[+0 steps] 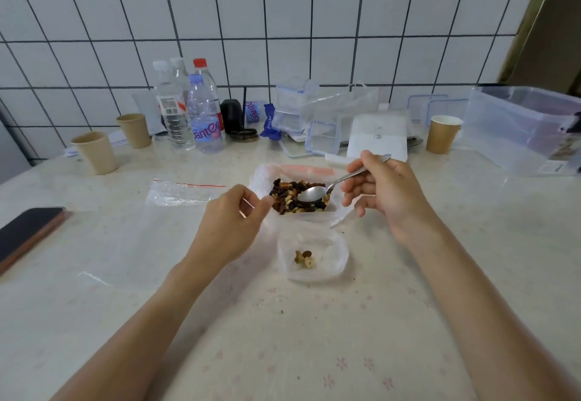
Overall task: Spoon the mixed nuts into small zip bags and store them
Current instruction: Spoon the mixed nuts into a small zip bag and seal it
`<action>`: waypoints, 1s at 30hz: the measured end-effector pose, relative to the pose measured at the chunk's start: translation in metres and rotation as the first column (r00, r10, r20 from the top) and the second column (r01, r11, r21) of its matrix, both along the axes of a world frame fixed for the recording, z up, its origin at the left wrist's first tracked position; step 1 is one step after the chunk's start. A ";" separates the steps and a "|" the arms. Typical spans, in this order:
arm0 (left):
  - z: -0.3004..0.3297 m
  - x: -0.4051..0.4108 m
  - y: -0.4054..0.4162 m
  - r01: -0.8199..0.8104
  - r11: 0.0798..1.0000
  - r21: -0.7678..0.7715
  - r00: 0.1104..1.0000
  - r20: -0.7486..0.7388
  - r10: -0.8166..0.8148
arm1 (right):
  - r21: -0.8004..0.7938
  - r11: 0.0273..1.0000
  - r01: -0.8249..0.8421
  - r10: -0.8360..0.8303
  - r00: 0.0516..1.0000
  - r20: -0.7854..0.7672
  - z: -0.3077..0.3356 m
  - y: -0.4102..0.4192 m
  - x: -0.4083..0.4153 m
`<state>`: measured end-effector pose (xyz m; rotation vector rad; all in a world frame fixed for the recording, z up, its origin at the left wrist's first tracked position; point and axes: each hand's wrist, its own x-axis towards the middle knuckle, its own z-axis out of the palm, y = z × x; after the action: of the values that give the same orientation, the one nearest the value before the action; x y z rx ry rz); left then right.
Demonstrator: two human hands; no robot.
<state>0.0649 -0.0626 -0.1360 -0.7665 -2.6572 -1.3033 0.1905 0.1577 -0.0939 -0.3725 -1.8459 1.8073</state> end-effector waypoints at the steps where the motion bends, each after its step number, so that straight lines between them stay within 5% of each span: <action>1: -0.002 -0.004 0.000 -0.057 0.998 -0.017 0.998 -0.003 0.057 | 0.009 0.999 0.049 -0.050 0.999 0.011 -0.001 0.001 -0.002; 6: -0.009 -0.019 0.005 -0.088 0.977 -0.192 0.991 0.081 0.105 | 0.273 0.939 0.210 -0.228 0.973 0.035 -0.007 0.001 -0.004; 11: -0.011 -0.024 0.017 -0.052 0.997 -0.064 0.994 0.095 0.058 | 0.347 0.917 0.196 -0.240 0.967 0.087 -0.017 -0.007 -0.012; 24: -0.013 -0.022 0.023 -0.029 0.997 0.074 0.998 -0.051 0.032 | -0.095 0.985 0.142 -0.122 0.974 0.190 -0.029 -0.012 -0.021; 30: -0.016 -0.025 0.022 -0.022 0.996 0.092 0.999 -0.038 0.025 | -0.182 0.972 0.150 -0.118 0.978 0.173 -0.027 -0.011 -0.019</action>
<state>0.0396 -0.0405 -0.1525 -0.7386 -2.5488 -1.3782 0.1713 0.1470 -0.1205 -0.7182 -1.7056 1.9159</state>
